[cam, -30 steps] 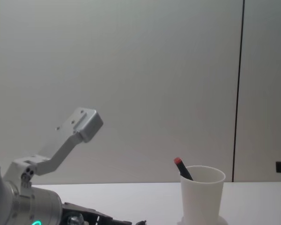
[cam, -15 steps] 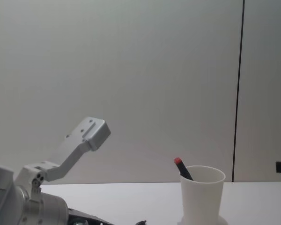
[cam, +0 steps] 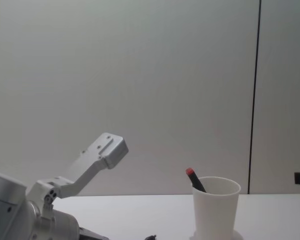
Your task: Place the pen into the pen holder.
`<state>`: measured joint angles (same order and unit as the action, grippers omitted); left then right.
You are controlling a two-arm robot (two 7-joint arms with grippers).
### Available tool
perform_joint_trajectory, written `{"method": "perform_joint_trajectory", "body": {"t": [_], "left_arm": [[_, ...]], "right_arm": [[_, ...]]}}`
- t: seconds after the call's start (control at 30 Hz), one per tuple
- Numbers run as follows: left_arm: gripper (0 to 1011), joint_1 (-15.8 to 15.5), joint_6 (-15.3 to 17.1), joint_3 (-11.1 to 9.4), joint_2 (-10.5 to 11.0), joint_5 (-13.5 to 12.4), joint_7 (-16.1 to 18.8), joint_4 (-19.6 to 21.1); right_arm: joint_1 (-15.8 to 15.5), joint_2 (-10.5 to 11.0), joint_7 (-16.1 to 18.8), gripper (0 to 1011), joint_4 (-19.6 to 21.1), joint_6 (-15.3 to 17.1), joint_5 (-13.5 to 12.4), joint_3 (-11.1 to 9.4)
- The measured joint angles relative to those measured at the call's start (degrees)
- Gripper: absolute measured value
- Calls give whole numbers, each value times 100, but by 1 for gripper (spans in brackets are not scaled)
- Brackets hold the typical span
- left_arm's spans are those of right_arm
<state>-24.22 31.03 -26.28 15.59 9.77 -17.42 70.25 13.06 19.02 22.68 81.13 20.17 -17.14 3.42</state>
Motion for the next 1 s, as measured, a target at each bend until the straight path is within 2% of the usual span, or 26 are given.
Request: {"method": "perform_joint_trajectory", "body": {"t": [0.4,0.7,0.73,0.83,1.0], "left_arm": [[1002,-103,18,-37,-63,-168,-163,-189],[798,-115,12,-38,-77,-176,-197,-255],[741,-115,12,-38,-77,-174,-197,-260],[682,-102,12,-40,-80,-152,-197,-273],[501,-73,16,-41,-79,-106,-183,-277]], "right_arm": [[-1,0,0,1002,0,0,0,0],[0,0,0,1002,0,0,0,0],[0,0,0,1002,0,0,0,0],[0,0,0,1002,0,0,0,0],[0,0,0,1002,0,0,0,0]]}}
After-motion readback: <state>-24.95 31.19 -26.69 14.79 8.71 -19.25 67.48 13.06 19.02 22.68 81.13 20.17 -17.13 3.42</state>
